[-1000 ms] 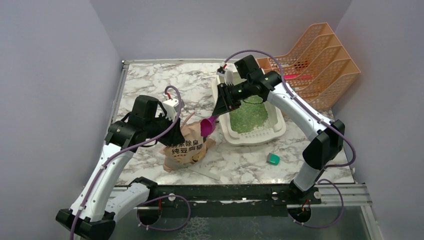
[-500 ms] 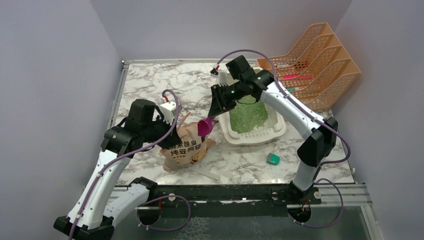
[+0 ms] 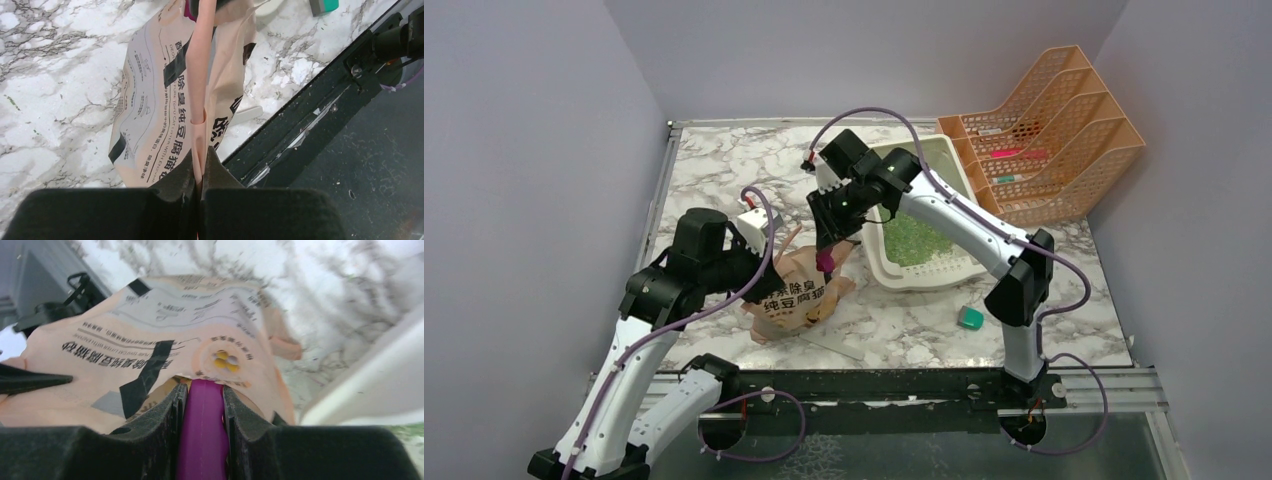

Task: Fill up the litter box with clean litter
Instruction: 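Scoop the cat litter from the cat litter bag.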

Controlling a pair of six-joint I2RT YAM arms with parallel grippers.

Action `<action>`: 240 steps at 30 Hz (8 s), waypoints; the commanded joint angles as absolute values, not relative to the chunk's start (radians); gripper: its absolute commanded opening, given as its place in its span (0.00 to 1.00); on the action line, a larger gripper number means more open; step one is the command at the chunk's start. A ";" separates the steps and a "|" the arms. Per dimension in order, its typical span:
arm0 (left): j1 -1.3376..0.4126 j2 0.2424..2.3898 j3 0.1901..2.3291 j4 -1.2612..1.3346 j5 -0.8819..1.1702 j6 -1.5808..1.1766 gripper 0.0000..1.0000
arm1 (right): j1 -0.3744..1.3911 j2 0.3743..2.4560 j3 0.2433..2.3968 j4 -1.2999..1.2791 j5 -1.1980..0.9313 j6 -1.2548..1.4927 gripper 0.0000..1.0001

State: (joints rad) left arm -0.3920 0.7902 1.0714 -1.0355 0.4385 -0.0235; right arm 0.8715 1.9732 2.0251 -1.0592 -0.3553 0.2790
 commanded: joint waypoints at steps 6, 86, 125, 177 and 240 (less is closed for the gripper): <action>-0.394 0.741 1.057 -0.948 0.427 -0.040 0.00 | 0.868 1.834 1.989 -0.984 -0.144 0.199 0.01; -0.394 0.554 0.790 -0.821 0.452 -0.051 0.00 | 0.930 1.880 1.977 -1.048 -0.103 0.178 0.01; -0.390 0.559 0.792 -0.818 0.498 -0.037 0.00 | 0.525 1.683 1.280 0.059 -1.178 0.903 0.01; -0.388 0.568 0.818 -0.811 0.541 -0.025 0.00 | 0.676 1.746 1.518 -0.312 -0.941 0.608 0.01; -0.388 0.534 0.794 -0.802 0.538 -0.044 0.00 | 0.510 1.645 1.023 0.368 -1.066 1.180 0.01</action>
